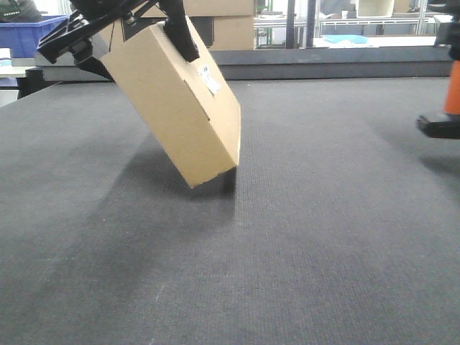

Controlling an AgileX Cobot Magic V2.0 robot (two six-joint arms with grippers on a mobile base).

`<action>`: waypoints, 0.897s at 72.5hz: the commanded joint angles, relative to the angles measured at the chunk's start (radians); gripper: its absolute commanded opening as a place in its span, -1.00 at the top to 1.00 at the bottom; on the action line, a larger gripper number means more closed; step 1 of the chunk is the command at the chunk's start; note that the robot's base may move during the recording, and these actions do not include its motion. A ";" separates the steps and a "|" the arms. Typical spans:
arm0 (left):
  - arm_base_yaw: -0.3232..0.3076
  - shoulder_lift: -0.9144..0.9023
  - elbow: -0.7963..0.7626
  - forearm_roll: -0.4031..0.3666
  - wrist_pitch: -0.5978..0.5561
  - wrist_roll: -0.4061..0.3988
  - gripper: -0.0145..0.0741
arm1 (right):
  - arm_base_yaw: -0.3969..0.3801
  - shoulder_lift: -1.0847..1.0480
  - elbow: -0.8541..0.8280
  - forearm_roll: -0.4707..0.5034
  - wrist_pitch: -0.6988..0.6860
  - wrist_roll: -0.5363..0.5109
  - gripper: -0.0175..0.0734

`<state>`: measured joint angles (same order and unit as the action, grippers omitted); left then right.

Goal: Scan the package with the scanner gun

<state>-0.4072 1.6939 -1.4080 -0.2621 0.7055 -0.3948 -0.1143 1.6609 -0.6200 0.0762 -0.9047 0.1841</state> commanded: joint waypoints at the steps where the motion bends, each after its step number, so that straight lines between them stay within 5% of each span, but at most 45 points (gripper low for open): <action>1: -0.006 -0.002 -0.002 -0.002 -0.008 -0.002 0.92 | -0.002 0.015 -0.008 -0.023 -0.097 0.064 0.98; 65: -0.006 -0.002 -0.002 -0.002 -0.008 -0.002 0.92 | -0.002 0.063 -0.008 -0.099 -0.102 0.031 0.98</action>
<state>-0.4072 1.6939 -1.4080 -0.2603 0.7096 -0.3948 -0.1143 1.7191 -0.6200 -0.0192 -0.9422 0.2261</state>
